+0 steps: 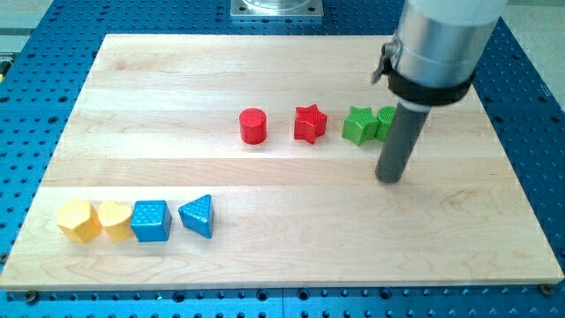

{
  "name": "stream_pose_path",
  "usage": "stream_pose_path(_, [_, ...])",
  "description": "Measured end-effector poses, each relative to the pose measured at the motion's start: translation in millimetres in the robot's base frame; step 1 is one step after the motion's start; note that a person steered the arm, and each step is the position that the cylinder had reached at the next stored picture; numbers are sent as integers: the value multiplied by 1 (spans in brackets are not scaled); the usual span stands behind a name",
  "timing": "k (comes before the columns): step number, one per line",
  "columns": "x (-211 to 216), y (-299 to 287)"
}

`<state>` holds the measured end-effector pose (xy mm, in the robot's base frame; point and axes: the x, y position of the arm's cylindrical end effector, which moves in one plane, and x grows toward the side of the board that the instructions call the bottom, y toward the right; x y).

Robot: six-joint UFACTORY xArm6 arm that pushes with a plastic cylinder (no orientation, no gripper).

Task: Form a triangle with green star red star and green circle

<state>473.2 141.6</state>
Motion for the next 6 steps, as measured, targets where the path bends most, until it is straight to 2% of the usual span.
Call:
stream_pose_path(1, [-35,-11])
stream_pose_path(3, [-74,-114])
stream_pose_path(4, [-83,-94])
stream_pose_path(5, [-74,-56])
stream_pose_path(6, [-58,-46])
